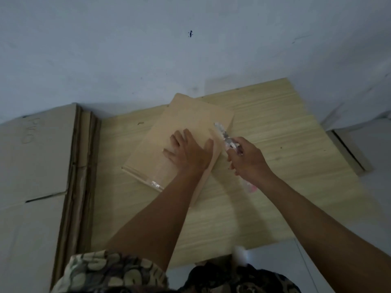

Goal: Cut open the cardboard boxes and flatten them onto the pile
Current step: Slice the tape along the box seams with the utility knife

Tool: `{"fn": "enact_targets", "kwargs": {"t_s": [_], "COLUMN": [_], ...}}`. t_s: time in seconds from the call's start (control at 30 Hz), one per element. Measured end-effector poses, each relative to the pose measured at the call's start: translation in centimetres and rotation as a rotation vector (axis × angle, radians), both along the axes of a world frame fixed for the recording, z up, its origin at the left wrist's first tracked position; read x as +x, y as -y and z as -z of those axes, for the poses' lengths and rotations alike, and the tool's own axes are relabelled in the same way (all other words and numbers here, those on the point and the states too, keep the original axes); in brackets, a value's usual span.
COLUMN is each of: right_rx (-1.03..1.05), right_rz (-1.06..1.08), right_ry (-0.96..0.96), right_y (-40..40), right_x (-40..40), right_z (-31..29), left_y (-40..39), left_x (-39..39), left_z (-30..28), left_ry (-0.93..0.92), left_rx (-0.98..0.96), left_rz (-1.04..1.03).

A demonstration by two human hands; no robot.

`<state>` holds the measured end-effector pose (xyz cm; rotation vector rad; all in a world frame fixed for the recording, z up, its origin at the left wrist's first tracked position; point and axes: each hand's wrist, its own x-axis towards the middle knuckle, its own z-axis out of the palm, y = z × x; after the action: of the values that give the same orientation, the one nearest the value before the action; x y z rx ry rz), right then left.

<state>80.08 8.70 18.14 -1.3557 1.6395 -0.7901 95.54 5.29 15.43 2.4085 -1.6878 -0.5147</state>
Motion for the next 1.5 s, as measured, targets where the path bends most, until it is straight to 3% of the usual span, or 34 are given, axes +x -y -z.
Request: {"fn": "enact_targets", "kwargs": {"t_s": [0.23,0.37,0.47,0.6,0.77,1.1,1.5], "right_rx": [-0.002,-0.006,0.012,0.081,0.123,0.131,0.153], "right_rz": [0.056,0.053,0.030,-0.104,-0.292,-0.511,-0.763], "right_ry": [-0.082,-0.086,-0.084,-0.054,0.048,0.123,-0.084], "right_y": [3.2,5.3,6.8,7.7,8.3,12.5,15.6], "right_x": [-3.1,-5.0,-6.5,-8.4,-10.7,-12.8,-13.1], "right_z": [0.4,1.4,2.3,3.8,4.2,3.3,2.1], "left_y": [-3.6,-2.7,0.3,3.7,4.8,3.9,3.9], "left_x": [3.9,6.3,1.8,-6.6,-11.0,-9.9,-8.1], "left_z": [2.8,2.3,1.2,1.2,2.3,3.1,3.5], "left_ry": [0.120,0.118,0.198,0.143,0.114,0.085,0.077], "left_rx": [-0.159,-0.385,-0.354,-0.271,-0.259,-0.421,-0.413], "left_rz": [0.330,0.462,0.273,0.035,-0.286,-0.252,-0.110]}}
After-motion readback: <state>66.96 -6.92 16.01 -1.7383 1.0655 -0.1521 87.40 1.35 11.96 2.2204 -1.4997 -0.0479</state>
